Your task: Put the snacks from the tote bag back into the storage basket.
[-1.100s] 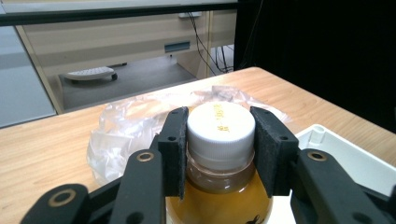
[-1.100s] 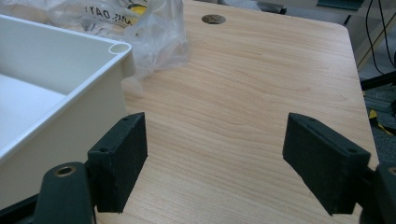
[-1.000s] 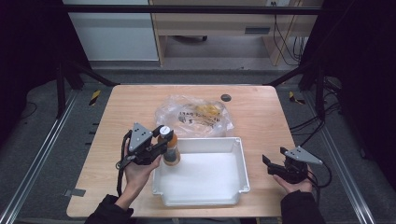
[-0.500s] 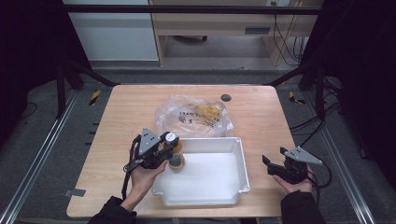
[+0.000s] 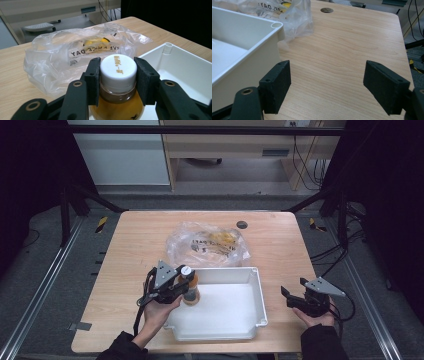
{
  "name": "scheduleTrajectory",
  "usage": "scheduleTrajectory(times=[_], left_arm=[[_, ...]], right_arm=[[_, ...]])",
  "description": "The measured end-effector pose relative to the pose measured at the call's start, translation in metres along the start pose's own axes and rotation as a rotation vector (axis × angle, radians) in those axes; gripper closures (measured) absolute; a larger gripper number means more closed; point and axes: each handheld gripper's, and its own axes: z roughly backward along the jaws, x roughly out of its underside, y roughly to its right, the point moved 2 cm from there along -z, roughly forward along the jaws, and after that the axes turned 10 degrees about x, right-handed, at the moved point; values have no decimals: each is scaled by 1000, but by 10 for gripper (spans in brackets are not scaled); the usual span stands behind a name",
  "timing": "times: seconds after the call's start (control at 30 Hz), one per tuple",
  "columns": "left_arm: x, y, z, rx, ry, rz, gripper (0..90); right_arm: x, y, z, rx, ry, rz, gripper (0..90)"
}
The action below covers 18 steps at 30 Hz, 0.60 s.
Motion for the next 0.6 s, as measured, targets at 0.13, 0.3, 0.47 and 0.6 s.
scheduleTrajectory(times=[0.13, 0.3, 0.47, 0.6], left_arm=[[1, 3, -2, -4, 3, -18, 587], [2, 3, -1, -5, 8, -30, 579], [2, 3, 4, 9, 10, -54, 479], [1, 1, 12, 21, 7, -64, 401]], right_arm=[[0, 0, 0, 0, -2, -1, 221], [0, 0, 0, 1, -3, -3, 216], [1, 0, 0, 0, -6, -4, 209], [1, 0, 0, 1, -6, -5, 203]])
